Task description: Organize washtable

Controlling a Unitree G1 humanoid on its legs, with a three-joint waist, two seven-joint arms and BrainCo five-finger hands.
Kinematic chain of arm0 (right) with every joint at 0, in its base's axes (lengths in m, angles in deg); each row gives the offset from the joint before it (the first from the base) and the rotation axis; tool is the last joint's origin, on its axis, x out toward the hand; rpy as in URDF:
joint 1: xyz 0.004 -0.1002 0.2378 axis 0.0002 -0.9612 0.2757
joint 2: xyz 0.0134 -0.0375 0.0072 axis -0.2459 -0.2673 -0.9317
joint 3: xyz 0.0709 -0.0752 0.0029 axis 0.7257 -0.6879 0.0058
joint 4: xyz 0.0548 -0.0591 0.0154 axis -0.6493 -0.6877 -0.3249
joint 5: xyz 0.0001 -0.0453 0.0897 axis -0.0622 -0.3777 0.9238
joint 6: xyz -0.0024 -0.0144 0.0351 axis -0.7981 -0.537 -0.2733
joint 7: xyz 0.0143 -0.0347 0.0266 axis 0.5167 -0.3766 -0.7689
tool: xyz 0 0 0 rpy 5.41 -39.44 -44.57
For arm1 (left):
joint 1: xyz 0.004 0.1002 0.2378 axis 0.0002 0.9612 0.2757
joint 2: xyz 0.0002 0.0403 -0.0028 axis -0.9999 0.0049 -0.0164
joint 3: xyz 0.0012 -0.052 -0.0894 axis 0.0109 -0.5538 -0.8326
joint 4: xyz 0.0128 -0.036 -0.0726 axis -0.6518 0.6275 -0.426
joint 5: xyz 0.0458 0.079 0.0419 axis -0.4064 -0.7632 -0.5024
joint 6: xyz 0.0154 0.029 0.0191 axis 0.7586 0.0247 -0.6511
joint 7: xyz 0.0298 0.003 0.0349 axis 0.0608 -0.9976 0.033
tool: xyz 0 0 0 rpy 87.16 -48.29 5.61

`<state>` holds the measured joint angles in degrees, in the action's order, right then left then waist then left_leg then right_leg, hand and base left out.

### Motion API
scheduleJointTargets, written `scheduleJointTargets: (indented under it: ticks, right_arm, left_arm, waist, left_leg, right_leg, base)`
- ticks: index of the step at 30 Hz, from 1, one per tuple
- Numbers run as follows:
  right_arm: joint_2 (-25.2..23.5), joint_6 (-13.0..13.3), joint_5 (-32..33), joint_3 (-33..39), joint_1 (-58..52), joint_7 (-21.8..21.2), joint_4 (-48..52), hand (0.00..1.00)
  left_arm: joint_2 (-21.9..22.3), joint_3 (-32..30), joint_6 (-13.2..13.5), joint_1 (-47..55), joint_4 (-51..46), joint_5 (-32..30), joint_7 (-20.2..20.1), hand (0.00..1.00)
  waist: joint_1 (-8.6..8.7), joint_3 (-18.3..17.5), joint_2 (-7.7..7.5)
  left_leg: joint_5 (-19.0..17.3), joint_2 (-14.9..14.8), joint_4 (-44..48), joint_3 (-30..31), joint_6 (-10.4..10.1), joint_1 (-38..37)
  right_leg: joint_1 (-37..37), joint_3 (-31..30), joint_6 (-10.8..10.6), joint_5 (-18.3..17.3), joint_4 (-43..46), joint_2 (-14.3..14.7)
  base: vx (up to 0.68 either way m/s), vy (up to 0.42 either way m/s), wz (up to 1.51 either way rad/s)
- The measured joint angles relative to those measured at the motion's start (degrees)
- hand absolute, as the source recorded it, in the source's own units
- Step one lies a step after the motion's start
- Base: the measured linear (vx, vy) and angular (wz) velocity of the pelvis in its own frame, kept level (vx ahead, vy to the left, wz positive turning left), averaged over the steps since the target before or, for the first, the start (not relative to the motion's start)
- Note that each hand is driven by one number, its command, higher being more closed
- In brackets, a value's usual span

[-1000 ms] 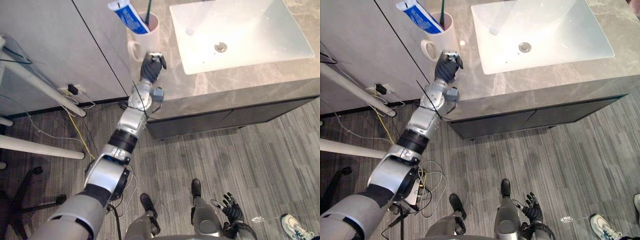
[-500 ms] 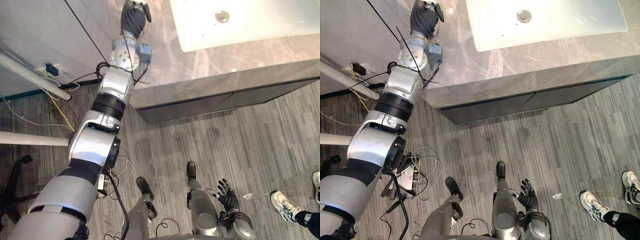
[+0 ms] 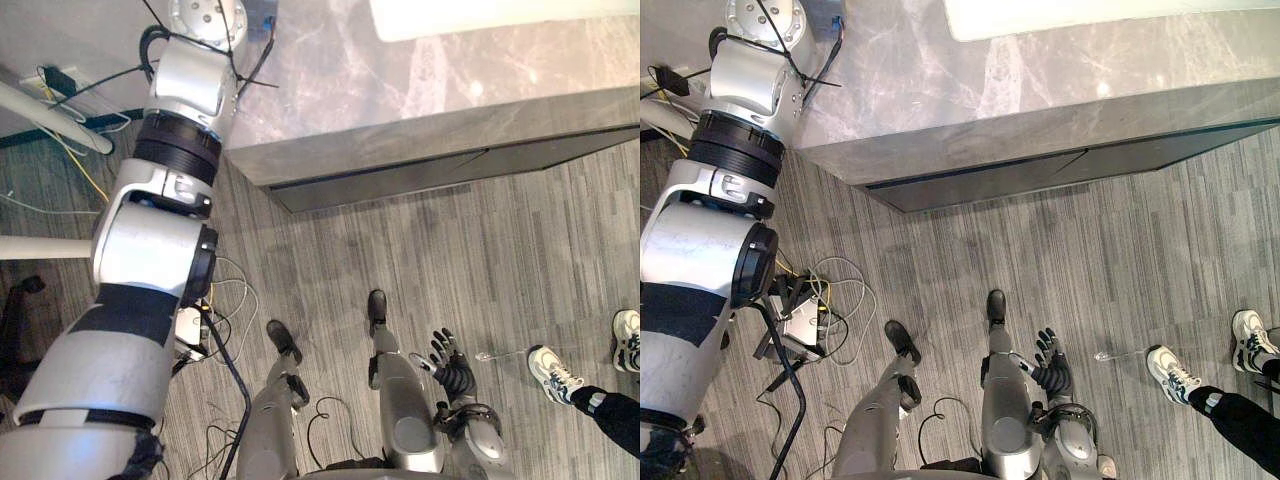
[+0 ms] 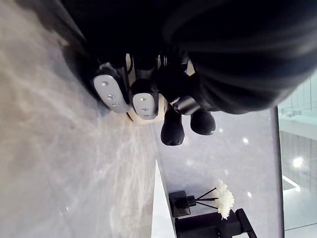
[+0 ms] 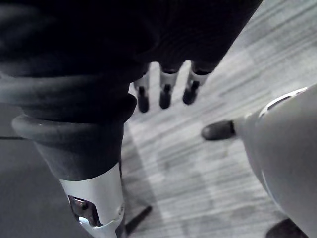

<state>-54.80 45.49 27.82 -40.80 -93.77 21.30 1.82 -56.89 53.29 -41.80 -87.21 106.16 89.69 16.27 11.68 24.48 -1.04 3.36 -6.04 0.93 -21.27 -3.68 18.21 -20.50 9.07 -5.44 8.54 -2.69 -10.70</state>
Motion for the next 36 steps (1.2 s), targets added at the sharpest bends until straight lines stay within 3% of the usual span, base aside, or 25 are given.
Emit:
scheduleJointTargets:
  ticks: [3,4,9,11,20,24,27,31,32,36]
  right_arm:
    - [0.0,0.1,0.0,0.0,-0.1,0.0,1.4,0.00]
    - [0.2,0.4,0.0,0.0,-3.0,0.3,4.4,0.00]
    - [1.0,0.7,0.0,0.0,-3.6,0.9,6.2,0.00]
    - [1.3,1.1,0.0,0.1,-4.6,1.0,7.3,0.00]
    - [2.1,1.1,-0.1,0.3,-4.6,1.0,6.7,0.00]
    - [2.1,0.8,-0.1,1.0,-4.5,1.0,-0.2,0.00]
    - [1.6,-0.3,0.3,3.0,-4.4,0.9,-7.7,0.00]
    - [0.1,-0.1,0.0,5.9,-3.5,0.8,-12.8,0.00]
    - [0.0,-0.1,-0.1,6.9,-3.1,0.6,-15.6,0.00]
    - [0.0,-0.3,-0.2,8.8,-1.6,-0.3,-23.0,0.00]
  left_arm:
    - [0.1,0.0,0.0,-0.1,0.0,0.0,0.0,1.00]
    - [1.2,-0.1,0.2,-0.9,-1.0,0.0,0.3,1.00]
    - [2.3,-0.2,0.2,-0.7,-1.1,0.0,0.7,1.00]
    - [4.9,-0.2,0.2,-0.2,-1.9,0.0,1.1,1.00]
    - [7.3,1.9,0.5,8.5,-7.4,0.3,0.9,1.00]
    - [6.8,6.2,0.6,20.5,-19.1,1.7,-0.5,1.00]
    - [5.7,6.7,1.1,34.7,-30.7,4.2,-2.4,1.00]
    - [2.7,5.1,2.2,50.0,-43.6,6.0,-3.9,1.00]
    - [2.8,3.3,2.8,57.5,-48.7,6.0,-4.9,1.00]
    - [5.0,-0.7,3.6,72.7,-56.2,5.7,-6.3,1.00]
  waist:
    - [0.00,0.0,0.02]
    - [-1.56,0.0,0.03]
    - [-2.00,0.0,0.06]
    - [-3.24,0.0,0.12]
    - [-4.28,-0.5,0.90]
    - [-4.87,-1.8,3.08]
    - [-5.23,-4.7,5.12]
    - [-6.17,-7.6,5.03]
    - [-6.51,-9.9,4.90]
    - [-8.10,-13.4,4.14]
  left_leg:
    - [0.0,-0.1,0.0,-0.1,0.0,0.0]
    - [0.0,-0.2,0.2,-0.7,0.0,1.1]
    - [0.0,-0.4,0.5,-0.8,0.0,1.2]
    - [0.0,-0.5,0.9,-0.8,0.0,1.2]
    - [0.0,-0.7,1.8,0.3,0.0,-1.0]
    - [0.3,-0.1,1.8,2.4,0.3,-2.4]
    - [0.2,1.1,1.0,4.2,0.4,-4.2]
    - [0.2,1.7,-0.3,5.9,0.4,-7.2]
    - [0.2,1.9,-0.8,6.6,0.4,-8.0]
    - [0.1,2.3,-1.6,6.9,0.3,-11.1]
  right_leg:
    - [0.0,0.1,0.0,0.0,0.0,-0.3]
    - [-1.3,-0.1,0.0,0.0,0.5,-0.6]
    - [-1.3,0.1,0.0,0.0,0.7,-0.6]
    - [-1.0,0.3,0.0,0.0,0.7,-0.6]
    - [2.0,2.1,-0.1,-0.1,1.5,-0.8]
    - [4.6,4.1,-0.6,-0.7,1.5,-1.1]
    - [7.2,5.6,-1.2,-1.2,1.4,-1.6]
    - [10.7,7.2,-1.6,-2.1,1.2,-1.8]
    - [12.1,8.0,-1.7,-2.4,0.7,-1.8]
    - [15.4,8.3,-2.1,-3.1,0.3,-2.0]
  base:
    - [-0.01,0.003,-0.01]
    - [-0.04,0.008,-0.03]
    - [-0.01,0.001,-0.01]
    - [-0.01,-0.003,0.03]
    - [-0.03,-0.002,0.07]
    - [-0.02,0.000,0.25]
    - [0.01,0.017,0.26]
    - [0.02,0.019,0.22]
    - [0.05,0.022,0.25]
    - [0.06,0.014,0.09]
